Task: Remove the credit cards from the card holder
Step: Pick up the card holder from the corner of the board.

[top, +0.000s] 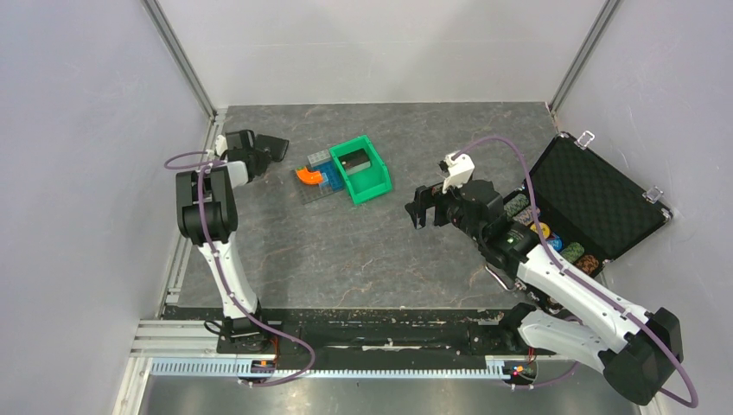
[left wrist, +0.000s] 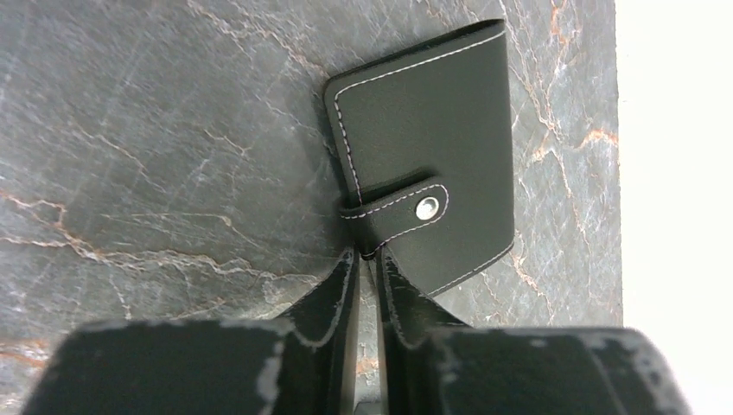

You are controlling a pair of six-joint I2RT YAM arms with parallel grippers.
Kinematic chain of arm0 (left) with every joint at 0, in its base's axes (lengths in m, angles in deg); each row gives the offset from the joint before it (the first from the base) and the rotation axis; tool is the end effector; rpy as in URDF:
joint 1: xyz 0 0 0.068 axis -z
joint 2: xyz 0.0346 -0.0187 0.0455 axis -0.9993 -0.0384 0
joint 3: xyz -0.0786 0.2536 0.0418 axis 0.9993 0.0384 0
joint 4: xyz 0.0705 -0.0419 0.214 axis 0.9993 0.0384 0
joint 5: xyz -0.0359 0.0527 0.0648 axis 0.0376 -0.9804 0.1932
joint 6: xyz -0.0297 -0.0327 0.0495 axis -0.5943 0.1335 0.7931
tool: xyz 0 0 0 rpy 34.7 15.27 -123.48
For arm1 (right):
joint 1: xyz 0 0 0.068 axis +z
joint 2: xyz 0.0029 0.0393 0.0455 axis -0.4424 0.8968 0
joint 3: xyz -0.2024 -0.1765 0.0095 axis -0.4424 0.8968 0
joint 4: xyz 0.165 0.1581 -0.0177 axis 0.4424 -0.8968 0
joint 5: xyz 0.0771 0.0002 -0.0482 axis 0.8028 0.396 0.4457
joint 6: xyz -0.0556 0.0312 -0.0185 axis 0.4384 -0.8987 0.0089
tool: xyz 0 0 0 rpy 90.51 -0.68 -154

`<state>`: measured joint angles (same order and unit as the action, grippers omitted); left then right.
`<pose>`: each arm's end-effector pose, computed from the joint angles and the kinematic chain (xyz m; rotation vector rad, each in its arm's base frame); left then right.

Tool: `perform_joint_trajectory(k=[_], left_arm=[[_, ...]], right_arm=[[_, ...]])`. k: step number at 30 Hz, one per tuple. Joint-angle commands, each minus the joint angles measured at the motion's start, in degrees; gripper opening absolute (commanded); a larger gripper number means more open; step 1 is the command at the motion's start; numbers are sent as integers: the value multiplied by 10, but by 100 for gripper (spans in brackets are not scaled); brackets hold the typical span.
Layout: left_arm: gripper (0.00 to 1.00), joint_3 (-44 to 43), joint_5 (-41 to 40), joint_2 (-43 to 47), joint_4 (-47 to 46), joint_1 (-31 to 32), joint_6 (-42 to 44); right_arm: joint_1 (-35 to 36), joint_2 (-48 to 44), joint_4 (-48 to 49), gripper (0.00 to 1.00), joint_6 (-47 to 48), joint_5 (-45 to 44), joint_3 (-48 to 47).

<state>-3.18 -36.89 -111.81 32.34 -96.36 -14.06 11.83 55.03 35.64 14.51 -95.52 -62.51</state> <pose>0.4348 0.0663 0.1444 -1.2740 1.9204 -0.4375 0.1731 0.1288 0.2984 -0.3600 1.9227 0.4879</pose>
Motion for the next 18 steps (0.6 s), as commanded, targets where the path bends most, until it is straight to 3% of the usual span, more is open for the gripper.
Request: perform_joint_trajectory(k=[1, 3, 18], left_arm=[[8, -8, -13, -8, 8, -12, -11], [2, -1, -11, -1, 8, -13, -6], [2, 118, -49, 146, 16, -17, 9]], right_arm=[[0, -15, 20, 99, -11, 9, -23], [0, -21, 18, 99, -14, 7, -18], [0, -50, 13, 99, -42, 24, -1]])
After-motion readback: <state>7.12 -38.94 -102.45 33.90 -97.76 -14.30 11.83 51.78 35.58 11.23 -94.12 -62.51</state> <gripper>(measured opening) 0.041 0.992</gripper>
